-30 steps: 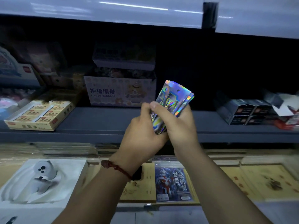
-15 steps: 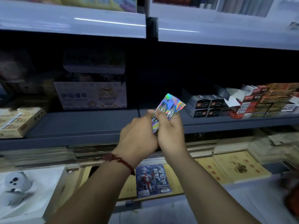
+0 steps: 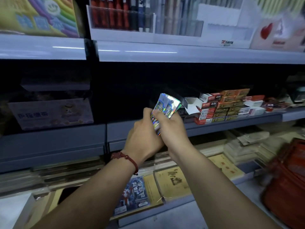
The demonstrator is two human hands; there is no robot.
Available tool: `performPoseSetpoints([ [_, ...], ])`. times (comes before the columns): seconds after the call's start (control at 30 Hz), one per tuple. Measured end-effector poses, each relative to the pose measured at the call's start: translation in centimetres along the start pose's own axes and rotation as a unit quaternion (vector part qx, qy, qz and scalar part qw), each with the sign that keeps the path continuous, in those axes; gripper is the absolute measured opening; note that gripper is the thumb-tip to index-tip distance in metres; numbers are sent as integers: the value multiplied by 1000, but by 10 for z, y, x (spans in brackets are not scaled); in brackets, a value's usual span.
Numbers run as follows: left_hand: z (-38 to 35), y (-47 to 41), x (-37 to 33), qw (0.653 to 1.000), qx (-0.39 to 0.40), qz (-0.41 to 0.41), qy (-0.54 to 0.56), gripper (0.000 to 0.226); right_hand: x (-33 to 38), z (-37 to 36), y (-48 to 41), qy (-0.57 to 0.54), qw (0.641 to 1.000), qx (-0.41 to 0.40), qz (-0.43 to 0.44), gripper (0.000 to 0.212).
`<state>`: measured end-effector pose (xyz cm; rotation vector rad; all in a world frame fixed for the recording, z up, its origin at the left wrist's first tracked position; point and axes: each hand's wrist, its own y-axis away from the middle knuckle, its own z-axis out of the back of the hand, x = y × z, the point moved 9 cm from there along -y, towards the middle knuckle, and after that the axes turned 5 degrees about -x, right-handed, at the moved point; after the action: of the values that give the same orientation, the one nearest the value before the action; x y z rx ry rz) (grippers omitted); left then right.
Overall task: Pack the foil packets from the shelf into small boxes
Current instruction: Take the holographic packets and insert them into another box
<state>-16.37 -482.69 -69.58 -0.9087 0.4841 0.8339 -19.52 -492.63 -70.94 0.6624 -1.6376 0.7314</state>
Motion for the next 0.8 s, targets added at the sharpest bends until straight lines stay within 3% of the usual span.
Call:
performPoseSetpoints([
  [0.1,-13,-3,-3,1000,2,0,15,44,11,20,0,-30,999,11,-3,8],
  [0.23,-27,-3,-2,1000,21,-17,-1,53,17,35,-6,-73,997,4,21,35],
  [0.33,-35,-1,-8,998,27,-52,-22,59,9,37,-9,-71,997,-39,15,17],
  [0.47,-41,2,-11,993,40,-81,-74,59,1,44,-13,-21,992,-117,31,11],
  [0.57,-42,-1,-6,988,70,-55,-127,47,2,43,-13,20,990,-119,66,20],
  [0.7,-41,-8,-16,959,74,-111,-250,46,6,37,-11,84,987,-93,98,21],
  [0.8,-41,-8,-11,984,68,-80,-147,49,4,37,-12,53,992,-93,70,23],
])
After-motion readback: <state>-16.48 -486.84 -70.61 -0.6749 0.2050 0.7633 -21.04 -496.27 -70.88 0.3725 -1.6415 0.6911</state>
